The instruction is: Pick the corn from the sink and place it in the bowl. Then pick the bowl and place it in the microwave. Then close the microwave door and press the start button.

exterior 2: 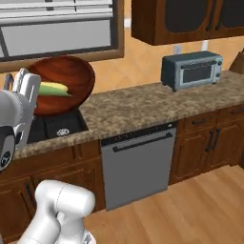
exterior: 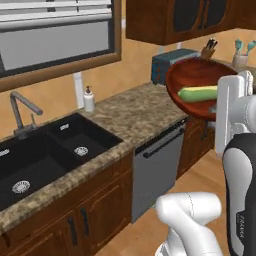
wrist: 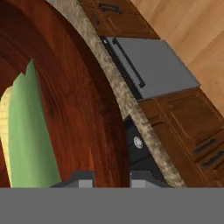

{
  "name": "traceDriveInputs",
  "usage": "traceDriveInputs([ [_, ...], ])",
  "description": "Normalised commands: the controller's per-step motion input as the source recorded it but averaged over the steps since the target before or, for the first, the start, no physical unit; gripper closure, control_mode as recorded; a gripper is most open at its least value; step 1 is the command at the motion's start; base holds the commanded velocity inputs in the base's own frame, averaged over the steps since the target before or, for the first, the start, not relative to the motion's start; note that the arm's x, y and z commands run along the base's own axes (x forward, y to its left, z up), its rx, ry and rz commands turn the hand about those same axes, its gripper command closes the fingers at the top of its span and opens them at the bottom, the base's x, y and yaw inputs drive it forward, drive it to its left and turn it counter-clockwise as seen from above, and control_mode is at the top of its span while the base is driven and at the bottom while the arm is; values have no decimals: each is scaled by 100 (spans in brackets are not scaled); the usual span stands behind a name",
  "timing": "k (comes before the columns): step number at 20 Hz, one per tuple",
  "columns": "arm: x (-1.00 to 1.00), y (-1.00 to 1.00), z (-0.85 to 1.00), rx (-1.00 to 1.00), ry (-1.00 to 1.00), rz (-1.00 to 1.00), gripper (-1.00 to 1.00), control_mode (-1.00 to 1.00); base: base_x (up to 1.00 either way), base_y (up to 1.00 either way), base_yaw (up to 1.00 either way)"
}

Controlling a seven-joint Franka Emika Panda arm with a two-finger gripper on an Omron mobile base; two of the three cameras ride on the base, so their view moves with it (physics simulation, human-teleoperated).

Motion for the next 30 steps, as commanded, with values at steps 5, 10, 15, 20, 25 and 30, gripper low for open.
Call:
traceDriveInputs([
  [5,0,0,0,0,0,0,100,100,0,-17,-83],
  [10,0,0,0,0,0,0,100,100,1,-52,-70],
  [15,0,0,0,0,0,0,100,100,28,-100,-49],
  [20,0,0,0,0,0,0,100,100,69,-100,-27],
  [25,0,0,0,0,0,0,100,100,100,-87,-10],
  [30,0,0,0,0,0,0,100,100,100,-70,-6],
])
